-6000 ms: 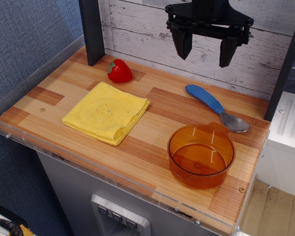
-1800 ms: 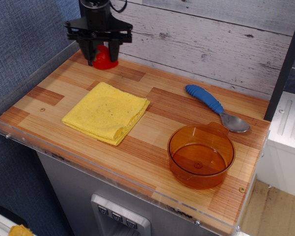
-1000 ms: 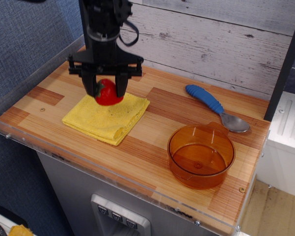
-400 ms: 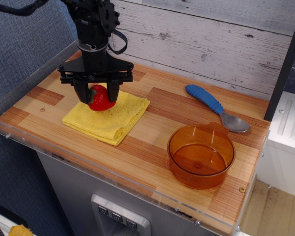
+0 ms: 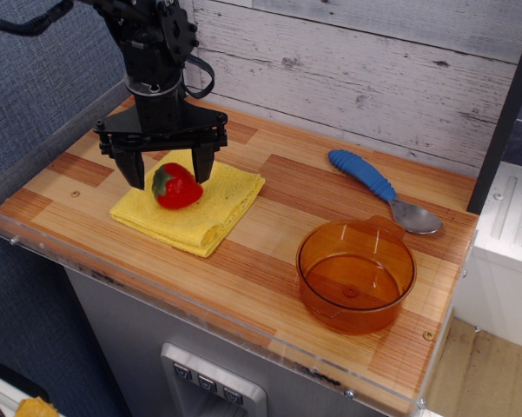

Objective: Move the strawberry on top of the napkin

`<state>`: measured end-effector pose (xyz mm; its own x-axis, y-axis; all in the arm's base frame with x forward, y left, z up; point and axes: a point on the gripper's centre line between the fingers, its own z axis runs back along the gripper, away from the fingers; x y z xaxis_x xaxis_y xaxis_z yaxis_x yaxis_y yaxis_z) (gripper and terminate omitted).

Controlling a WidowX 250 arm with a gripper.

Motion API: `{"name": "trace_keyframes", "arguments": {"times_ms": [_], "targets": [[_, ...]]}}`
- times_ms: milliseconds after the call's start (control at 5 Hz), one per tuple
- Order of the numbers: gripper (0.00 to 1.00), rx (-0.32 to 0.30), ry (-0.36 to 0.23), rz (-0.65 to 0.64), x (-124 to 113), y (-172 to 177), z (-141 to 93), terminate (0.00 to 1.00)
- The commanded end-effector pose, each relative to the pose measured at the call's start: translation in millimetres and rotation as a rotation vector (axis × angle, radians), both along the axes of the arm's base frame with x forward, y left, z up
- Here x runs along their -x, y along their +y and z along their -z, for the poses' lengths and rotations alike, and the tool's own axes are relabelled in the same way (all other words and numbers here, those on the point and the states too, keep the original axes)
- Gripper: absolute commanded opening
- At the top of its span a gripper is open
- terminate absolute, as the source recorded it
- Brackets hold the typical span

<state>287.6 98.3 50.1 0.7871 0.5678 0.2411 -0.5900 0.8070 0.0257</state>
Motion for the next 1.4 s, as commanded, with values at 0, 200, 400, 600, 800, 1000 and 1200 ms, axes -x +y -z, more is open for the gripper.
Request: {"name": "trace_keyframes", "arguments": {"times_ms": [0, 200, 400, 600, 800, 1000, 1200], "targets": [[1.0, -0.044, -0.053, 0.002, -3.2, -1.7, -45.9, 0.0], [1.0, -0.053, -0.073, -0.039, 7.8, 0.8, -70.0, 0.0], [1.0, -0.043, -0.094, -0.099, 31.7, 4.5, -92.4, 0.0], [1.0, 0.008, -0.086, -0.126, 54.7, -0.3, -99.8, 0.0], [1.0, 0.074, -0.131, -0.128, 70.9, -17.4, -109.8, 0.0], [1.0, 0.112, -0.145, -0.123, 79.9, -32.4, -115.3, 0.0], [1.0, 0.154, -0.131, -0.114, 87.1, -42.0, -111.3, 0.0]]}}
